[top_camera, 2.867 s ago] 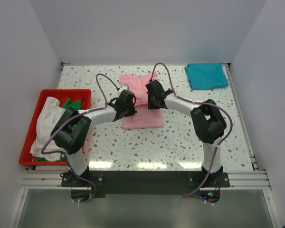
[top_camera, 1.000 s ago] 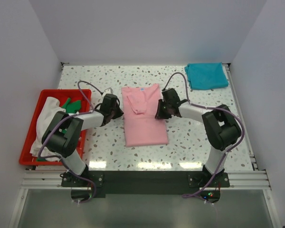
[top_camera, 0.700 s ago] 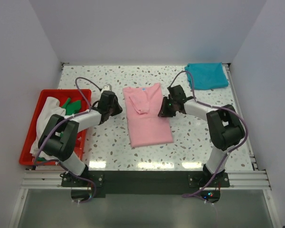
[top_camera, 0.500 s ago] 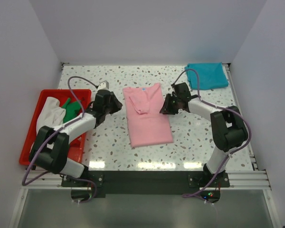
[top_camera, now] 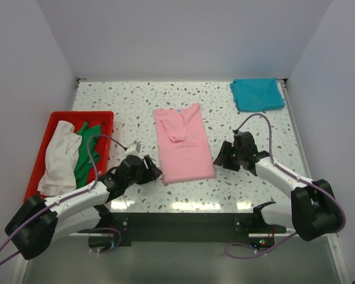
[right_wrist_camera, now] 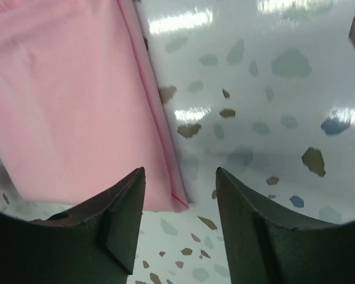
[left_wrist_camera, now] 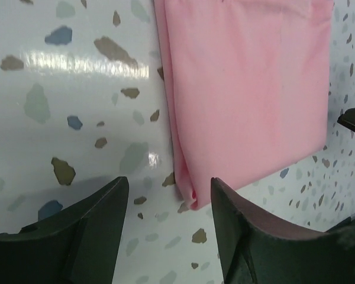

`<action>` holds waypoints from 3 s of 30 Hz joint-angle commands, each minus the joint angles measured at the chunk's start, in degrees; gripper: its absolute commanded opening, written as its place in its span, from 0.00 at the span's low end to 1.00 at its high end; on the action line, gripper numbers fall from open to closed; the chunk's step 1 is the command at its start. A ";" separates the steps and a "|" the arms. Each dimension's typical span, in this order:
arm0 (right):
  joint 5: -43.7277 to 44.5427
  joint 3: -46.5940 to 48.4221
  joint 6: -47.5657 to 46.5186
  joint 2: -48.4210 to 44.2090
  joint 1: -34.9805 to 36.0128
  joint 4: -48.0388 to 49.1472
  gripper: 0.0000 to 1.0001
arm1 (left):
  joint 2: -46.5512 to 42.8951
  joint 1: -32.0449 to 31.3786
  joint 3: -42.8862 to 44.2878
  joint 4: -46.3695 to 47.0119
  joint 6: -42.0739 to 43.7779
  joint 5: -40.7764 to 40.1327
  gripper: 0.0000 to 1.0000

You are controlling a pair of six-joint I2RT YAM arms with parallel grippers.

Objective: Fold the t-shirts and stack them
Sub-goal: Fold the tshirt

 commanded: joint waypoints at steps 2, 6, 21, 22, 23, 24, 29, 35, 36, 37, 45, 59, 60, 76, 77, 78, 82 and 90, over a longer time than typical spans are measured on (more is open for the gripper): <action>2.95 -6.13 3.72 -6.15 2.31 1.80 0.59 | -3.06 -3.47 -5.96 5.62 -7.50 0.35 0.63; 3.30 -8.42 6.00 -8.17 3.54 2.42 0.60 | -2.98 -4.35 -9.22 10.20 -9.00 1.75 0.65; 7.97 -12.29 12.77 -5.11 10.75 6.99 0.52 | 6.25 -10.06 -9.32 11.18 -17.17 -3.16 0.50; 7.97 -12.38 12.95 -4.84 10.84 7.25 0.51 | 6.60 -10.15 -9.14 11.26 -17.35 -3.34 0.50; 7.88 -12.38 13.12 -4.57 11.01 7.78 0.51 | 7.39 -10.41 -9.06 11.26 -17.35 -3.60 0.49; 7.96 -12.29 13.21 -3.96 11.10 7.87 0.50 | 7.83 -10.77 -8.88 11.44 -17.35 -3.69 0.49; 8.05 -11.85 13.30 -3.52 11.19 7.96 0.42 | 11.26 -11.21 -6.95 12.23 -16.74 -3.96 0.43; 7.79 -11.15 12.69 -5.01 11.19 6.73 0.21 | 12.84 -11.47 -5.10 12.14 -15.95 -4.13 0.19; 7.18 -10.88 12.51 -5.19 11.27 6.55 0.17 | 12.76 -11.47 -4.75 11.88 -15.60 -3.96 0.15; 6.83 -10.71 12.33 -5.27 11.19 6.38 0.12 | 12.67 -11.47 -3.88 11.36 -14.72 -3.78 0.11; 3.05 -10.35 10.66 -11.93 11.54 1.37 0.00 | 8.28 -13.49 -0.44 3.64 -13.05 -3.34 0.00; 5.50 -13.00 17.87 -39.02 25.69 -17.86 0.00 | -8.42 -32.20 1.22 -18.87 -25.79 -13.44 0.00; 6.37 -12.56 17.78 -39.55 25.86 -18.84 0.00 | -8.95 -32.65 2.45 -20.88 -26.05 -13.80 0.00; 14.03 5.63 11.90 -35.87 25.95 -28.25 0.00 | -12.64 -33.62 15.90 -30.92 -23.33 -21.88 0.00; 14.55 6.25 11.63 -35.16 25.87 -27.99 0.00 | -12.56 -33.45 16.52 -31.18 -23.07 -22.41 0.00; 14.91 6.69 11.37 -33.68 25.87 -27.64 0.00 | -12.38 -33.10 17.91 -31.19 -22.02 -22.85 0.00; 16.66 9.85 9.96 -28.50 25.78 -25.01 0.00 | -9.05 -23.73 21.35 -28.21 -14.56 -18.48 0.00; 12.47 20.84 3.29 -14.78 17.27 -20.35 0.00 | 1.14 -11.04 28.47 -20.12 -3.66 -8.19 0.00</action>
